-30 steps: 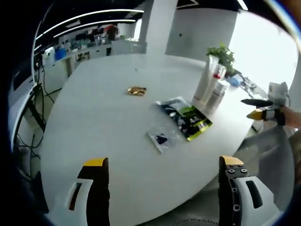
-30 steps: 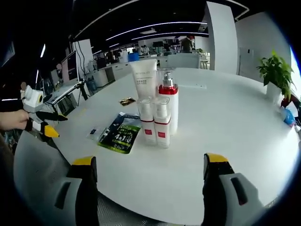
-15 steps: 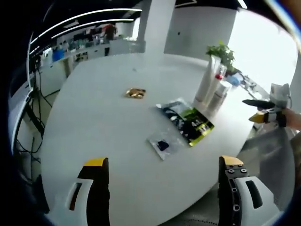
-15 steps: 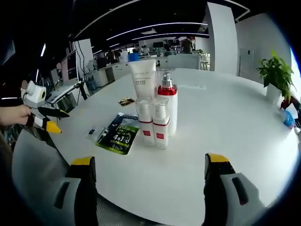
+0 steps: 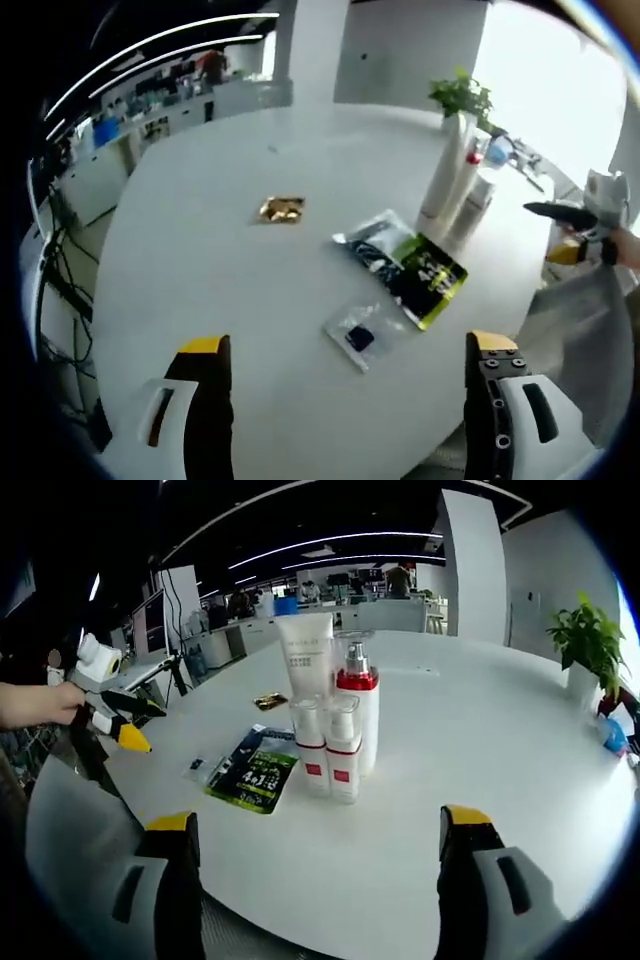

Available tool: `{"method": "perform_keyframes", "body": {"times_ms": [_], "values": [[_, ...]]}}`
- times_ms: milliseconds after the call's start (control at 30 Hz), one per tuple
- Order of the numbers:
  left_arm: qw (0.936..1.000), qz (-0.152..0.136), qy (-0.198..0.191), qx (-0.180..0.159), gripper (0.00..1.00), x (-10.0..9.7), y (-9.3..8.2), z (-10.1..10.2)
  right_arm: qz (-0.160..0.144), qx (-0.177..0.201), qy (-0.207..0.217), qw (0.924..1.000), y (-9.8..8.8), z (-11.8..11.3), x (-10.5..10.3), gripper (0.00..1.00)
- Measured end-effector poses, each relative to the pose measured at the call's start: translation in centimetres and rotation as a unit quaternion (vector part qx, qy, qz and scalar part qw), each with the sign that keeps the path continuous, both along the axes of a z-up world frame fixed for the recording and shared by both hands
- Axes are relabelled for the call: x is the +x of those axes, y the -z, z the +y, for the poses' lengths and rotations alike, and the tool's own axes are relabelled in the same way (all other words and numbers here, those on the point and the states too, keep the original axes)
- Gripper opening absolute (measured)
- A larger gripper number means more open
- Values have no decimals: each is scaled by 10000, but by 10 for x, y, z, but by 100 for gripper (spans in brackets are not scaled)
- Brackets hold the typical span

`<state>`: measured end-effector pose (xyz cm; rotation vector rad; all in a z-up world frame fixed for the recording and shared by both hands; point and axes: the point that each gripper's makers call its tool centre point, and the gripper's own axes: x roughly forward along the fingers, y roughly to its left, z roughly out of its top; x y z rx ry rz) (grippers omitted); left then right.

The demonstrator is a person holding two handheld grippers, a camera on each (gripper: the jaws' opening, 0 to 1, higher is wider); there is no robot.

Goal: Arrange the skincare products in the storage area until every visible bottle or jar stands upright without overlapping.

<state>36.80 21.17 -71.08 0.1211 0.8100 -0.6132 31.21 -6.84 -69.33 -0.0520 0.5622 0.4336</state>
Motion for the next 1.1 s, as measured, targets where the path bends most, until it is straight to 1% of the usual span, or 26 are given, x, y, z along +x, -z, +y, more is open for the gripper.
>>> {"method": "perform_keyframes", "body": {"times_ms": [100, 233, 300, 333, 567, 833, 900, 933, 1033, 1100], "values": [[10000, -27, 72, 31, 95, 9, -1, -3, -8, -58, -120, 9999, 0, 4, -1, 100], [9997, -28, 181, 130, 95, 23, -1, -8, 5, -127, -171, 9998, 2, 5, -1, 100], [9995, -5, 228, 207, 95, 30, 0, -9, 5, -112, -140, 9998, 2, 3, -1, 100], [9994, 3, 261, 244, 95, 29, 0, -13, 6, -80, -100, 9999, 2, 2, 0, 100], [9979, 74, 478, 435, 95, 44, 3, -25, 5, 4, 44, 10000, 1, -3, 1, 100], [9957, 270, 661, 592, 94, 65, 11, -33, 16, 37, 121, 9999, 1, -5, 2, 100], [9945, 330, 718, 689, 93, 70, 12, -32, 25, 66, 152, 9999, 1, -6, 2, 100], [9939, 343, 747, 732, 93, 73, 12, -32, 31, 74, 165, 9998, 1, -6, 2, 100], [9934, 294, 786, 787, 92, 92, 9, -33, 46, 93, 197, 9998, 2, -7, 2, 100], [9932, 314, 780, 804, 92, 103, 9, -34, 58, 99, 211, 9997, 2, -8, 2, 100]]}}
